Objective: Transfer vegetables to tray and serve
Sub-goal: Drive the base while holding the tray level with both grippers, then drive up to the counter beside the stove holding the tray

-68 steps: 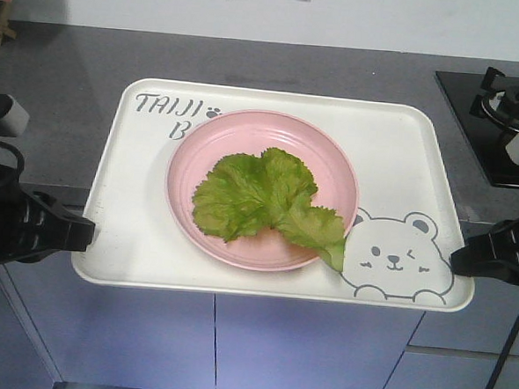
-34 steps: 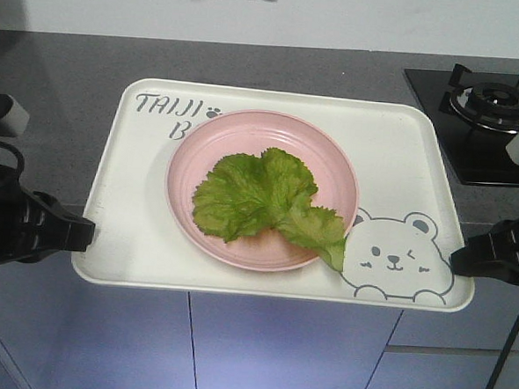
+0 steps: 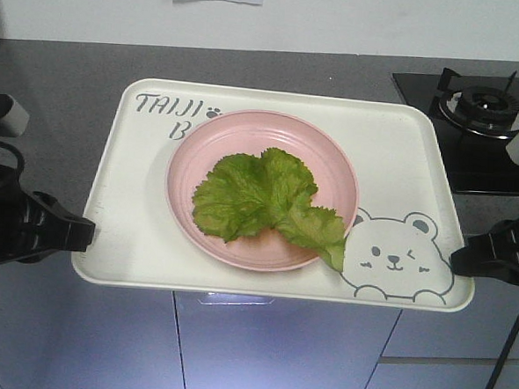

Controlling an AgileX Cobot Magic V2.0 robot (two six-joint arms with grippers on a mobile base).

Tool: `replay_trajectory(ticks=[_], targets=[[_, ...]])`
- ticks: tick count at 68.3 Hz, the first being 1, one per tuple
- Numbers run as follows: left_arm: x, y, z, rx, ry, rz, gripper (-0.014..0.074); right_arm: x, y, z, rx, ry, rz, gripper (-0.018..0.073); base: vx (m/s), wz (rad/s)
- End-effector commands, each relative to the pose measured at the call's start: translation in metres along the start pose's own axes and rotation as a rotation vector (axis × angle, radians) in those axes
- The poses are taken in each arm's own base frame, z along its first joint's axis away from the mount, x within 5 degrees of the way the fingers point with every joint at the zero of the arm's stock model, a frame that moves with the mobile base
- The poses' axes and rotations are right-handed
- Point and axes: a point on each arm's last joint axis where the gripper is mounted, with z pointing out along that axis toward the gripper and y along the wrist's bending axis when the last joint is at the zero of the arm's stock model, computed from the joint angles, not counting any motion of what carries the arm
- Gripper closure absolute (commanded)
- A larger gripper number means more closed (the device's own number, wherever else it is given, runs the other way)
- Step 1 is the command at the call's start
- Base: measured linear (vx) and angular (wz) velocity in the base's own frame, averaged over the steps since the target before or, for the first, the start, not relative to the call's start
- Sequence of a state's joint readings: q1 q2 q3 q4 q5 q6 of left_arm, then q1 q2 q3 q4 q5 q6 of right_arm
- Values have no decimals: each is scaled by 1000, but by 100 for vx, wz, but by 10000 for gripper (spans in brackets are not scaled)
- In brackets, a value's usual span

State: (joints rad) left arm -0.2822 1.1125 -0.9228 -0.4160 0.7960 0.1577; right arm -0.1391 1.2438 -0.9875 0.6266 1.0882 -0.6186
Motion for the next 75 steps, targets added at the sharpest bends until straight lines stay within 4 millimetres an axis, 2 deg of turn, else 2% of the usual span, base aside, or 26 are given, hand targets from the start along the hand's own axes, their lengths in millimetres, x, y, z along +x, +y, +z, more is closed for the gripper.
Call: replay_trajectory(ticks=[1, 75], targets=[[-10, -13, -12, 80, -94, -13, 603, -9, 20, -12, -118, -90, -14, 562, 9, 1], [-10, -13, -12, 80, -94, -13, 603, -9, 20, -12, -118, -90, -14, 562, 13, -2]])
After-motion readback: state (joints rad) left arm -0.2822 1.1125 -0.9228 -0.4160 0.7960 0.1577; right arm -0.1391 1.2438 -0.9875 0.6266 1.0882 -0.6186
